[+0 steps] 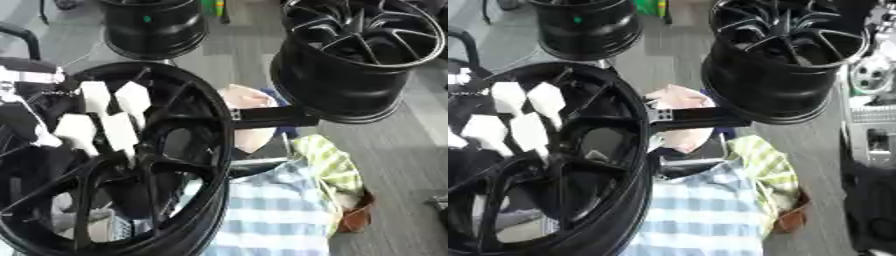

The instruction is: Pull the pin out of the wheel hub.

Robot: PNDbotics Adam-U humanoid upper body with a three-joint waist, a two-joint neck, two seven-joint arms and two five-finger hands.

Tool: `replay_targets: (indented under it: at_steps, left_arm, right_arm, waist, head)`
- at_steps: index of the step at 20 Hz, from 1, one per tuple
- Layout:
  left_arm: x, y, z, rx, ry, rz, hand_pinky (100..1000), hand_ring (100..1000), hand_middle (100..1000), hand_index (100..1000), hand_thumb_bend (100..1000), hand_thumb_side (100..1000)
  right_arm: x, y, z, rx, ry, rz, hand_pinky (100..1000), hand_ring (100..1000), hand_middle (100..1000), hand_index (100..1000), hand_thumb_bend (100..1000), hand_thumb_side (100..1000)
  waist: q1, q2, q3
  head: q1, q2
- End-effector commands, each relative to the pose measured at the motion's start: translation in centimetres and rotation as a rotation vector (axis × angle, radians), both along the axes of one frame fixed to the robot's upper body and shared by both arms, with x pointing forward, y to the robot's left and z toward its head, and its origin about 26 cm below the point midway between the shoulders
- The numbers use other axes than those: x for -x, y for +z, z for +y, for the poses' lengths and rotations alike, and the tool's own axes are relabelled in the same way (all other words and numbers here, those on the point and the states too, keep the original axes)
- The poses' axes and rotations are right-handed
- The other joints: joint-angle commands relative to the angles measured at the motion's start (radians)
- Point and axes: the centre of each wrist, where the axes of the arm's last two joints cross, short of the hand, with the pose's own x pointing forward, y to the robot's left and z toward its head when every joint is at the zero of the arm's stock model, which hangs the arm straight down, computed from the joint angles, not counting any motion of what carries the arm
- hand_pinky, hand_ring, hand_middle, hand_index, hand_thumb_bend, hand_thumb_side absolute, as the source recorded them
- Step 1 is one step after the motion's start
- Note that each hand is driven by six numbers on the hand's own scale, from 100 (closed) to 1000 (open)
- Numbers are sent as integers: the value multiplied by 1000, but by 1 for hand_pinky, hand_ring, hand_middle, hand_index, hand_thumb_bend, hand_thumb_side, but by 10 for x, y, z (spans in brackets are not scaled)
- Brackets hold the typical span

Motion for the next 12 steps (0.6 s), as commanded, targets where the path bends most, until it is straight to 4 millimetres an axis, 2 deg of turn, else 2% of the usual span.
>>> replay_targets:
  at_steps: [1, 6, 7, 9, 11, 12]
  left_arm:
    - [10, 26, 8, 2, 9, -82, 608, 474, 271, 428, 465, 100]
    - [14, 28, 8, 7, 7, -93, 608, 474, 271, 428, 465, 100]
    - [14, 28, 7, 7, 7, -94, 607, 472, 267, 423, 466, 100]
    - [15, 25, 10, 14, 17, -67, 630, 535, 382, 582, 386, 100]
    - [16, 23, 11, 12, 1, -31, 657, 585, 462, 639, 414, 100]
    - [16, 21, 10, 7, -16, -10, 712, 685, 595, 727, 474, 100]
  right_arm:
    - [5, 7, -2, -8, -1, -38, 755, 734, 692, 815, 100, 389]
    - [5, 7, -2, -10, -2, -41, 755, 734, 692, 815, 100, 389]
    - [5, 7, -2, -10, -2, -41, 755, 734, 692, 815, 100, 413]
    - [5, 7, -2, -10, -4, -41, 755, 734, 692, 814, 100, 391]
    - [5, 7, -3, -12, -5, -41, 755, 733, 692, 814, 100, 392]
    - [6, 7, -3, -13, -4, -42, 754, 733, 691, 814, 100, 393]
  waist:
    - [2, -12, 0]
    - [2, -12, -1]
    - [2, -12, -1]
    - [1, -12, -1]
    - [1, -12, -1]
    - [1, -11, -2]
  head:
    - [-5, -15]
    - [-4, -15]
    - [-4, -16]
    - [-6, -17]
    - [-5, -18]
    - [-5, -19]
